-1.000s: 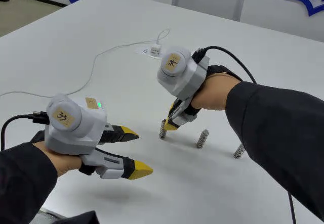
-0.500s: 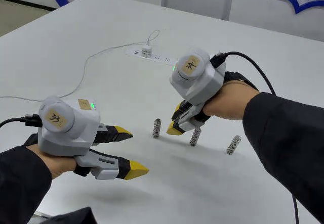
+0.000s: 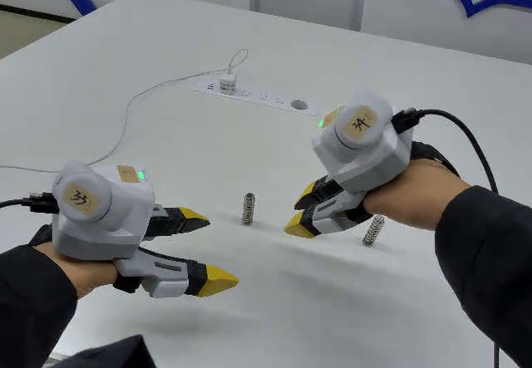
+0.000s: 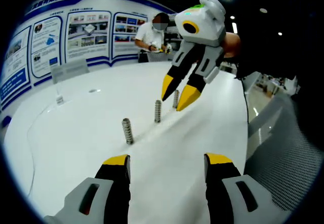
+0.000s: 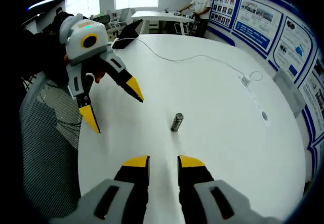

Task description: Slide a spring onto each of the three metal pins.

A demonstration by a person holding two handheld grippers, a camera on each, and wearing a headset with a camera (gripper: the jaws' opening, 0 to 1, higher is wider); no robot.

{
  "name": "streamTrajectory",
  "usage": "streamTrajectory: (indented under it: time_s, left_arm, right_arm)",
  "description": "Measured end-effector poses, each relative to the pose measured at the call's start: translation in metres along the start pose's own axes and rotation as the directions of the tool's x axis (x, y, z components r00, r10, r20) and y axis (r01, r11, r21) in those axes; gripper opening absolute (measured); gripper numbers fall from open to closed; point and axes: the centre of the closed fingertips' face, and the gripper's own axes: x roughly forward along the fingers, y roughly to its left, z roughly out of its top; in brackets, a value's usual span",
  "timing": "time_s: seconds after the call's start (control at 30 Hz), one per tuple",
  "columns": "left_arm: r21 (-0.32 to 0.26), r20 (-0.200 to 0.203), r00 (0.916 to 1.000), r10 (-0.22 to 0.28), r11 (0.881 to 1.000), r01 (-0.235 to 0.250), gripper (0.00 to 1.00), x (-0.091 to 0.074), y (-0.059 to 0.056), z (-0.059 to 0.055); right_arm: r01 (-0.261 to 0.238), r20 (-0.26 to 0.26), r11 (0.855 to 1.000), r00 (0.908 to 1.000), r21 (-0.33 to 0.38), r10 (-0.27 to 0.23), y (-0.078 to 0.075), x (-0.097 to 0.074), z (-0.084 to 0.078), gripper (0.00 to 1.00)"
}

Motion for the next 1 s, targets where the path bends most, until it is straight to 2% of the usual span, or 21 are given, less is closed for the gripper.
streamTrajectory:
  time_s: [0.13,0.23,0.53,0.87,1.0]
  left_arm:
    - [0.000,0.001,1.0000,0.002,1.000,-0.002,0.61,0.000,0.000,0.000]
    - [0.000,0.004,1.0000,0.003,1.000,-0.003,0.61,0.000,0.000,0.001]
    - [0.003,0.002,1.0000,-0.004,1.000,0.004,0.62,0.000,-0.003,0.001]
    - [-0.004,0.010,0.9999,-0.006,1.000,0.006,0.63,-0.001,-0.002,0.002]
    - [-0.005,0.010,0.9999,-0.006,1.000,0.006,0.64,-0.001,-0.002,0.001]
  right_arm:
    - [0.019,0.059,0.999,0.9980,0.048,-0.022,0.002,-0.012,-0.007,0.23]
    - [0.035,0.090,0.998,0.9951,0.059,-0.040,0.003,-0.020,-0.013,0.23]
    - [0.067,0.153,0.992,0.9846,0.110,-0.084,0.004,-0.039,-0.037,0.27]
    - [0.098,0.223,0.977,0.9646,0.187,-0.140,0.003,-0.052,-0.068,0.35]
    - [0.109,0.258,0.967,0.9514,0.231,-0.169,0.001,-0.057,-0.078,0.38]
